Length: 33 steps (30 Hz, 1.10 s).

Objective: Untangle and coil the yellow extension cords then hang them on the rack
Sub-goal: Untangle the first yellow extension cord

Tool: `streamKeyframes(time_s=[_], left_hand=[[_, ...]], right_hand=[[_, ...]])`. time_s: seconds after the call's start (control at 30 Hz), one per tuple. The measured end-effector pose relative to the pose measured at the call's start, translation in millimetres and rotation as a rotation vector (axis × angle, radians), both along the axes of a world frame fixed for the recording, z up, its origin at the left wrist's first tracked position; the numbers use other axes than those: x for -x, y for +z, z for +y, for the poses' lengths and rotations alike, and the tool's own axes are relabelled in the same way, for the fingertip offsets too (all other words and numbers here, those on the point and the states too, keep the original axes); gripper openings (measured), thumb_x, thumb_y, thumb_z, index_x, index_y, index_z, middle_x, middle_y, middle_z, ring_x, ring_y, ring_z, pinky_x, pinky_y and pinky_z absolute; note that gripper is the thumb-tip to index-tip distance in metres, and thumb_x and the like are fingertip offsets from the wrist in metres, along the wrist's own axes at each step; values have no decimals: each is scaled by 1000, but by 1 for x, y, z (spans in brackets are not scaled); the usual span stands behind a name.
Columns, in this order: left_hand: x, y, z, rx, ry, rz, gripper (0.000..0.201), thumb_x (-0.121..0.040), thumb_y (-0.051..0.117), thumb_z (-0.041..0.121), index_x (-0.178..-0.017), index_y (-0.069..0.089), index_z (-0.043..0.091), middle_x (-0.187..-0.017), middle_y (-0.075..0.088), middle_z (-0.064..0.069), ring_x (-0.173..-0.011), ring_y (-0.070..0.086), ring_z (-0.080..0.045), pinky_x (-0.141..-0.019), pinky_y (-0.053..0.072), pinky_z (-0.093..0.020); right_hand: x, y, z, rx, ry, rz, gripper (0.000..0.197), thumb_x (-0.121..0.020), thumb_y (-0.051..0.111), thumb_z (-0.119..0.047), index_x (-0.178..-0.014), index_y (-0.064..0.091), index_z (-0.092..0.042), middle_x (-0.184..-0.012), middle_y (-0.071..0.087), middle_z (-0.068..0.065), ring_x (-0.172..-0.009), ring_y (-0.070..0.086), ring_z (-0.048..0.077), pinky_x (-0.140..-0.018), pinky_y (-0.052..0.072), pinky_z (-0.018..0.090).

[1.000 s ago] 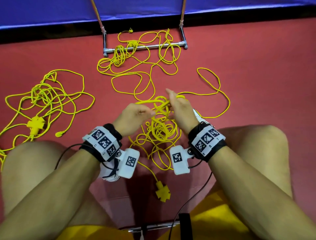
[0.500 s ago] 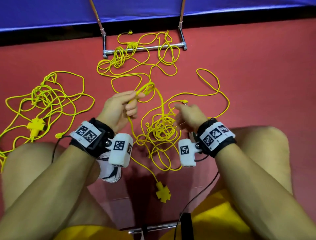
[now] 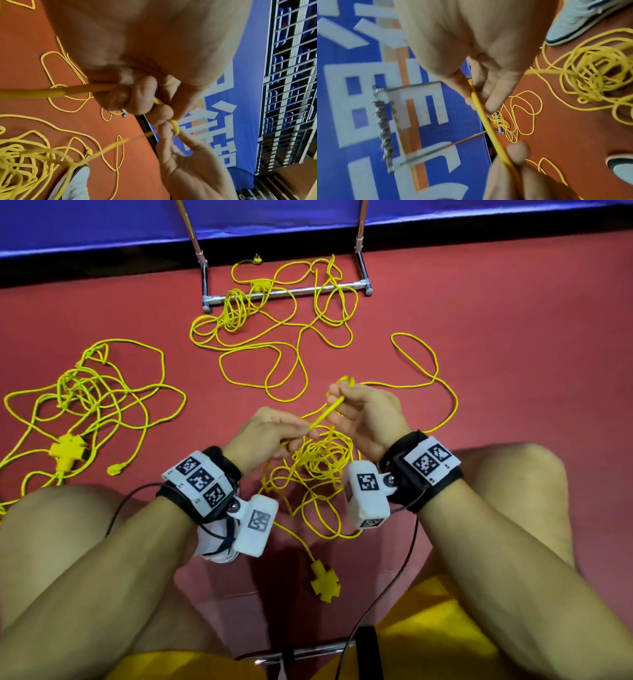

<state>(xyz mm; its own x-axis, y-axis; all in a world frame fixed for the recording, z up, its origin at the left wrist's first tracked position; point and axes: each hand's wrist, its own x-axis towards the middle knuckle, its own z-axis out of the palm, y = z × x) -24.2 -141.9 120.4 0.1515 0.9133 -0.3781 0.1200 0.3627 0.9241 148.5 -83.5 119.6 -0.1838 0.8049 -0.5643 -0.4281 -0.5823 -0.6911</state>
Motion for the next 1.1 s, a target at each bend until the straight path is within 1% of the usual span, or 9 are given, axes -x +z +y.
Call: streamKeyframes(time_s=[0.17, 0.3, 0.43, 0.57, 0.63, 0.77, 0.9, 0.97, 1.1], left_hand=[[6, 1, 0, 25, -64, 124, 22, -91, 57, -2, -76, 73, 3, -48, 51, -3, -35, 36, -4, -37, 24, -14], [2, -7, -5, 115, -200, 237, 15, -78, 63, 16, -65, 70, 14, -55, 61, -5, -38, 50, -15, -40, 35, -19], [-9, -11, -10, 269, -112, 7, 12, -90, 61, 21, -100, 64, 15, -85, 72, -9, -65, 70, -25, -59, 51, -29], [-18, -6, -7, 245, 111, -314, 15, -101, 51, 24, -103, 59, 11, -85, 69, -9, -69, 72, -26, -64, 58, -33], [-19, -6, -5, 180, 117, -278, 13, -99, 54, 21, -102, 56, 8, -77, 65, -6, -58, 66, -18, -56, 56, -28], [-17, -9, -5, 139, 28, -93, 6, -96, 61, 9, -99, 59, 14, -76, 60, -5, -53, 60, -14, -51, 51, -25], [-17, -9, -3, 23, 119, -99, 47, -95, 62, 7, -128, 47, 37, -121, 58, -2, -96, 65, -11, -70, 57, -25], [-19, -6, -1, -123, 118, -202, 59, -96, 57, -3, -138, 41, 35, -131, 56, 1, -119, 58, -13, -86, 54, -24], [-15, -2, 1, -144, 132, -327, 45, -86, 57, 5, -129, 57, 19, -123, 67, 2, -113, 62, -17, -93, 51, -36]], right_hand=[[-17, -3, 17, 118, -245, 145, 10, -91, 51, 6, -95, 60, 3, -74, 60, 8, -62, 58, 16, -62, 59, 30], [-12, 1, 11, 5, -143, 149, 15, -98, 47, -2, -93, 59, -10, -76, 67, 1, -64, 65, 11, -64, 58, 27], [-4, 2, 1, -43, 94, 181, 19, -99, 43, -4, -96, 58, -16, -76, 72, -2, -75, 71, 12, -75, 56, 32], [8, 4, -12, -50, 176, 263, 16, -75, 52, 0, -76, 64, -11, -91, 72, 11, -90, 69, 21, -88, 52, 33], [5, 6, -8, 17, 106, 320, 11, -73, 56, -15, -80, 62, -10, -95, 71, 15, -92, 68, 25, -84, 53, 36], [-1, -2, 3, 25, 43, 40, 27, -99, 53, -33, -82, 63, -14, -70, 65, -2, -71, 59, 13, -63, 44, 27], [4, -1, -7, 106, 205, 100, 27, -100, 52, -28, -87, 61, -7, -68, 60, 5, -55, 52, 13, -47, 41, 20], [6, 1, -12, 134, 286, 114, 23, -99, 53, -27, -94, 61, -6, -78, 60, 7, -57, 55, 12, -46, 47, 19], [5, 4, -14, 180, 366, 126, 26, -102, 50, -27, -93, 61, -6, -76, 58, 7, -53, 60, 10, -45, 51, 19]])
